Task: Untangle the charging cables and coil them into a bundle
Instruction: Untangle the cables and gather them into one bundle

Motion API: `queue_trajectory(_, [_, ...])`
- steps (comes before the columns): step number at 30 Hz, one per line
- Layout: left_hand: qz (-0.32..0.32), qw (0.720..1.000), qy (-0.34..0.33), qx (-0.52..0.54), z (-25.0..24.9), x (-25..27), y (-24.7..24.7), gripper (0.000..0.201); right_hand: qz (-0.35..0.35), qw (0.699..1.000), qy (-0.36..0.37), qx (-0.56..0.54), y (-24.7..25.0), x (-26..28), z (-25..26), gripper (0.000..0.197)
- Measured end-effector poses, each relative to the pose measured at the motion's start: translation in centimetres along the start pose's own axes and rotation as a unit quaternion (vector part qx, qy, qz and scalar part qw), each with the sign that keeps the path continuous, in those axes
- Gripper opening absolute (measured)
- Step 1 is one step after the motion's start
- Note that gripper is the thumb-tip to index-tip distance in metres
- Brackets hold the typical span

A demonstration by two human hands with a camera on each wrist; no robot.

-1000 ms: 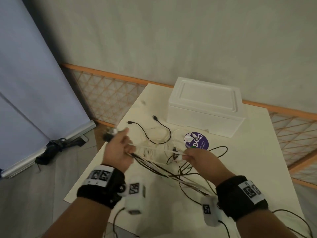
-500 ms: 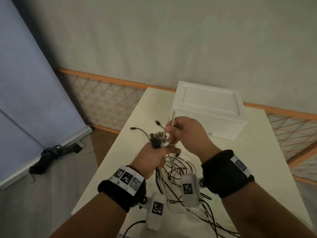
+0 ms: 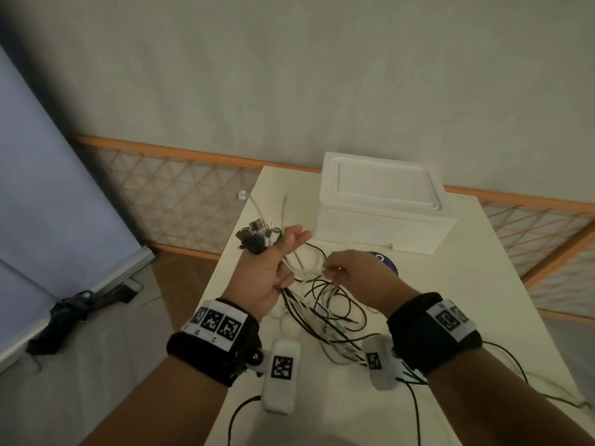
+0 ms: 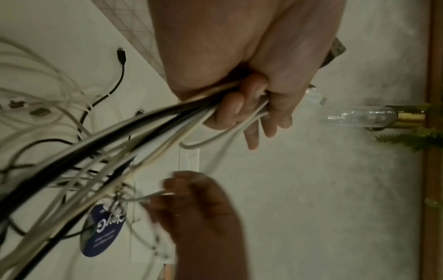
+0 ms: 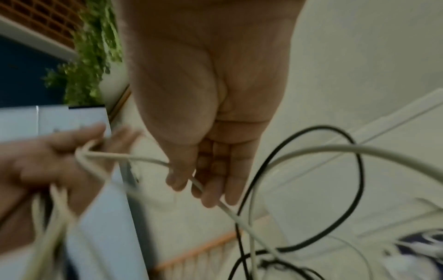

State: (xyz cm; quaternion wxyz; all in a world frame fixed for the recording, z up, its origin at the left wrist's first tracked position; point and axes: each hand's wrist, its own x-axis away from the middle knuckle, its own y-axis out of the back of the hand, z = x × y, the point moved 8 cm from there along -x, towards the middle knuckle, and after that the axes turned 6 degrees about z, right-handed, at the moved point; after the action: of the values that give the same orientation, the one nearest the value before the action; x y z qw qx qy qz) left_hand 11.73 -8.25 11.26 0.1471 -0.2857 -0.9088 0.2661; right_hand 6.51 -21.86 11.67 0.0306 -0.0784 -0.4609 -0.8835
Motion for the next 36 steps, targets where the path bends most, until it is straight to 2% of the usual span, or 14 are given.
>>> queue_trajectory(4, [0.02, 1.0, 0.014, 0.011, 1.1, -0.3, 0.9, 0.04, -0.115, 0.957, 0.043, -0.264, 5.1, 1.1, 3.8, 0.016])
queue_trajectory(10, [0.076, 0.996, 0.033, 0.023, 2.0, -0.1, 0.1, 0.046, -0.213, 0.931, 0.111, -0.275, 6.8, 2.4, 7.3, 0.025])
queue_trajectory(13, [0.102, 0.992, 0.06, -0.041, 3.1, 0.1, -0.1, 0.042, -0.284, 0.903, 0.113, -0.302, 8.1, 3.1, 7.7, 0.017])
queue_trajectory(16, [0.113, 0.98, 0.063, -0.153, 4.6, -0.1, 1.1, 0.023, -0.351, 0.87, 0.121, -0.324, 10.1, 4.1, 8.1, 0.017])
queue_trajectory(18, [0.084, 0.968, 0.079, -0.224, 5.6, -0.4, 3.1, 0.016, -0.402, 0.854, 0.123, -0.307, 11.9, 5.3, 7.7, 0.018])
queue_trajectory(20, [0.009, 0.965, 0.101, -0.24, 6.4, -0.7, 6.3, 0.023, -0.465, 0.828, 0.123, -0.289, 13.9, 7.1, 6.9, 0.019])
queue_trajectory(23, [-0.083, 0.976, 0.108, -0.171, 6.9, -0.7, 11.0, 0.021, -0.544, 0.768, 0.118, -0.316, 15.9, 9.8, 4.2, 0.017])
queue_trajectory(25, [-0.141, 0.975, 0.114, -0.131, 6.9, -0.4, 13.7, 0.016, -0.59, 0.753, 0.098, -0.276, 16.7, 12.0, 2.2, 0.018])
queue_trajectory(27, [-0.173, 0.976, 0.106, -0.074, 6.8, -0.1, 15.8, 0.019, -0.612, 0.768, 0.032, -0.188, 17.7, 14.3, -0.5, 0.02])
queue_trajectory(28, [-0.178, 0.978, 0.097, -0.049, 6.6, 0.0, 16.4, 0.023, -0.598, 0.792, -0.023, -0.122, 18.0, 15.0, -2.6, 0.023])
queue_trajectory(30, [-0.174, 0.981, 0.08, -0.018, 6.0, 0.0, 16.4, 0.031, -0.499, 0.852, -0.152, 0.038, 17.7, 14.9, -6.1, 0.033])
queue_trajectory(32, [-0.145, 0.988, 0.056, -0.001, 5.1, -0.2, 14.8, 0.038, -0.394, 0.868, -0.275, 0.128, 16.0, 14.3, -8.5, 0.048])
queue_trajectory(34, [-0.104, 0.994, 0.037, 0.012, 4.3, -0.4, 12.2, 0.043, -0.35, 0.884, -0.288, 0.113, 13.3, 12.5, -7.3, 0.052])
queue_trajectory(36, [-0.062, 0.998, 0.027, 0.014, 3.7, -0.4, 9.5, 0.044, -0.291, 0.937, -0.188, 0.041, 9.2, 8.8, -3.2, 0.046])
